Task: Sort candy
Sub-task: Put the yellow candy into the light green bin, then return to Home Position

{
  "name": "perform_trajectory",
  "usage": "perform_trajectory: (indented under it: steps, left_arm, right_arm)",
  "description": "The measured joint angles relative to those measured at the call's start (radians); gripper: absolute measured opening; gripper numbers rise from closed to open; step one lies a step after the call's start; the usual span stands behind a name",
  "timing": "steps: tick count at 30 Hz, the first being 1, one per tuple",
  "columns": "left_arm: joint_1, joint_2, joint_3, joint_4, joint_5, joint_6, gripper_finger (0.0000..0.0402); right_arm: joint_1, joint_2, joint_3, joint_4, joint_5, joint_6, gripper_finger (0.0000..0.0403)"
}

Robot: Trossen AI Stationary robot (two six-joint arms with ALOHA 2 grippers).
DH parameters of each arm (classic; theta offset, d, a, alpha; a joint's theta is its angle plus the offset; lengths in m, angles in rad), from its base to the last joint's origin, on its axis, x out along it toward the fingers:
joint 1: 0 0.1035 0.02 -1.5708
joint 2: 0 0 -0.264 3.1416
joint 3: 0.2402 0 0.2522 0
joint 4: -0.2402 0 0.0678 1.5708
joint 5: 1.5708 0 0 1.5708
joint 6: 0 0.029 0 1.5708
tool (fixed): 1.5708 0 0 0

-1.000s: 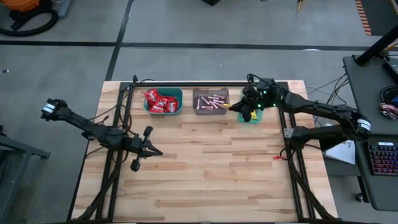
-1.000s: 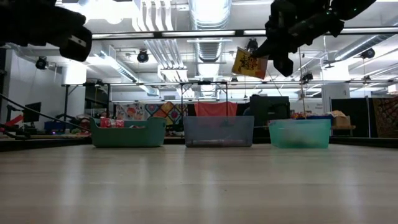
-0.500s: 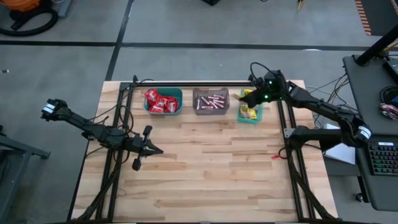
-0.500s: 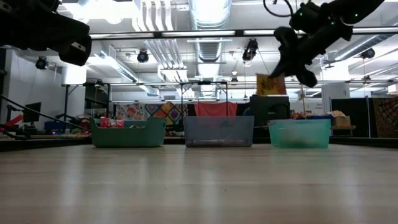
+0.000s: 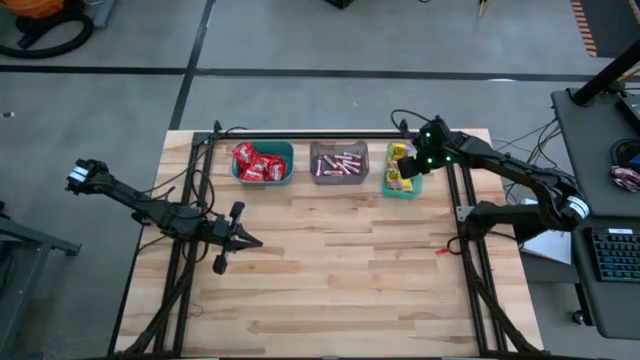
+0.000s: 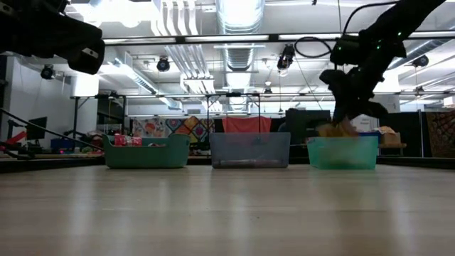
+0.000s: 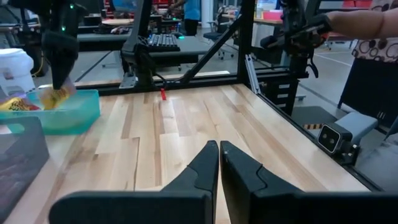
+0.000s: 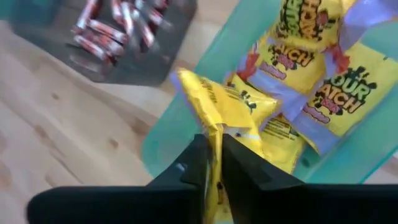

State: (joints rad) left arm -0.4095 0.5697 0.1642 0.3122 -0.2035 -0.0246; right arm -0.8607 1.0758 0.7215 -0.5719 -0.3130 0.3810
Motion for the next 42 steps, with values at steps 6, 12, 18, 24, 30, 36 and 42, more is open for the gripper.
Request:
perform_trajectory:
  steps: [6,12,18,24,30,36,42]
  left_arm:
    - [0.000,0.000,0.000,0.000,-0.025,-0.010,0.0000]
    - [0.000,0.000,0.000,-0.007,-0.026,-0.011,0.0000]
    - [0.000,0.000,0.001,-0.049,-0.068,-0.021,0.0000]
    - [0.000,-0.045,0.001,-0.070,-0.068,0.037,0.0000]
    - [0.000,-0.147,0.001,-0.157,-0.043,0.039,0.0000]
    - [0.000,-0.269,0.001,-0.242,-0.042,0.035,0.0000]
    - [0.000,-0.383,0.001,-0.320,-0.041,0.042,0.0000]
  right_arm:
    - [-0.002,0.099,0.022,0.068,0.079,-0.024,0.0109]
    - [-0.001,0.130,0.081,0.067,0.101,-0.068,0.0157]
    - [0.013,0.095,0.138,0.054,0.012,-0.091,0.0170]
    - [0.118,0.023,0.139,0.108,-0.009,-0.186,0.0165]
    - [0.252,-0.053,0.099,0.235,-0.009,-0.276,0.0151]
    - [0.356,-0.136,-0.001,0.420,-0.004,-0.332,0.0135]
    - [0.436,-0.195,-0.146,0.588,-0.003,-0.382,0.0121]
